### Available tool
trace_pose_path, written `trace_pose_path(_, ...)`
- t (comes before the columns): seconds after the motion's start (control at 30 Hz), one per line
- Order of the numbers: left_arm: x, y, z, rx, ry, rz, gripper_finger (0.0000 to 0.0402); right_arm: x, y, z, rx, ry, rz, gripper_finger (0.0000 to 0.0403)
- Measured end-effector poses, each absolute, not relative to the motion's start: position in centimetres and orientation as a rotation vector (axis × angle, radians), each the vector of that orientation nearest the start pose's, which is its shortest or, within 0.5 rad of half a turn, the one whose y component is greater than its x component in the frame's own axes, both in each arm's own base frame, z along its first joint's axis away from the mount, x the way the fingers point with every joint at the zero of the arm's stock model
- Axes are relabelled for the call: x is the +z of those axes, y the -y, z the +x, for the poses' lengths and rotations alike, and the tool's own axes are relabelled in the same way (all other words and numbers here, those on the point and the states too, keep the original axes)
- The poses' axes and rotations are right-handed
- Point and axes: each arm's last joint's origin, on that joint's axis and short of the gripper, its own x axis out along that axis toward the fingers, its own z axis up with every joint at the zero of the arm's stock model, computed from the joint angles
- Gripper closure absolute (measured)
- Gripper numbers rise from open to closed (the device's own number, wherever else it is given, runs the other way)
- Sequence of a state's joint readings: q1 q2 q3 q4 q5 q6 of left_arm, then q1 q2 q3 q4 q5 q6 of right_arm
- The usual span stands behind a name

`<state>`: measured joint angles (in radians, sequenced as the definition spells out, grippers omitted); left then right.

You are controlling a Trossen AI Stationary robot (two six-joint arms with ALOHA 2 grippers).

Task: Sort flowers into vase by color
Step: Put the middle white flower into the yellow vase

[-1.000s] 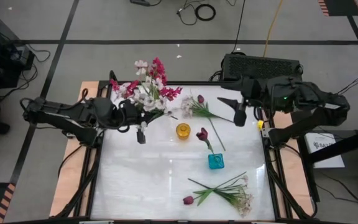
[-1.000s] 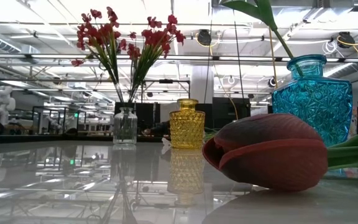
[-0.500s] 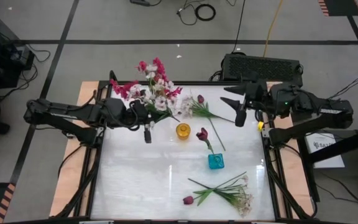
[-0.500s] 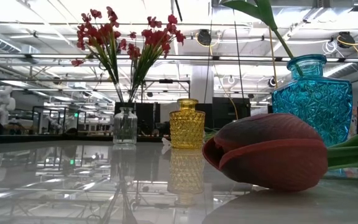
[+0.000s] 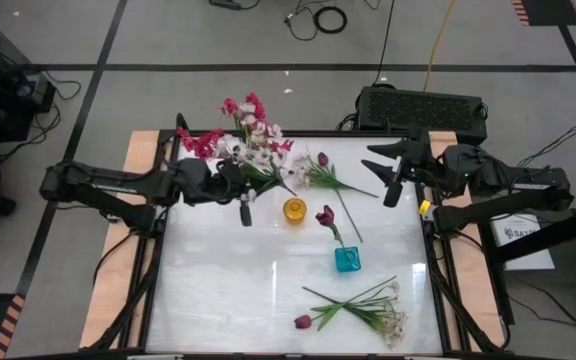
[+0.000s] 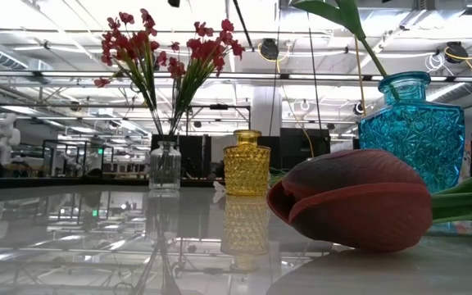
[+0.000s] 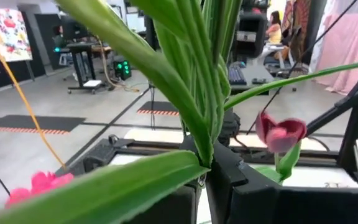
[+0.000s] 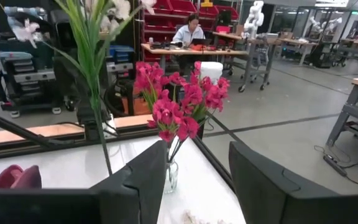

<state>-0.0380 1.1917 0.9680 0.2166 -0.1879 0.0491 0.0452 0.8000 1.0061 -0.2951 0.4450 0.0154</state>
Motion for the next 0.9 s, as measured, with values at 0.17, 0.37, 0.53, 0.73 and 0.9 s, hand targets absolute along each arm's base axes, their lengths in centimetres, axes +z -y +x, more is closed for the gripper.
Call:
trace_pose_path(0.17,34.7,-0.2,27.1,0.175,0.006,0.023,0.0391,39.2,0.5,15.6,-0.4,-0.091,-0.006,0.0236)
trace_pose_path(0.37,34.4,-0.2,27.5,0.173,0.0,0.005,0.0391,39.1,0.5,15.7,-0.399,-0.103,-0.013,0.0236)
trace_pose_path(0.53,33.1,-0.3,29.2,0.191,-0.003,-0.01,0.0391,38.9,0.5,15.9,-0.399,-0.124,-0.018,0.0236)
trace_pose_path(0.73,31.4,-1.4,30.8,0.246,-0.036,-0.028,0.0391,38.7,0.5,16.0,-0.398,-0.138,-0.031,0.0236)
trace_pose_path(0.9,30.5,-1.9,30.8,0.273,-0.11,-0.043,0.0391,38.5,0.5,15.9,-0.397,-0.159,-0.053,0.0236)
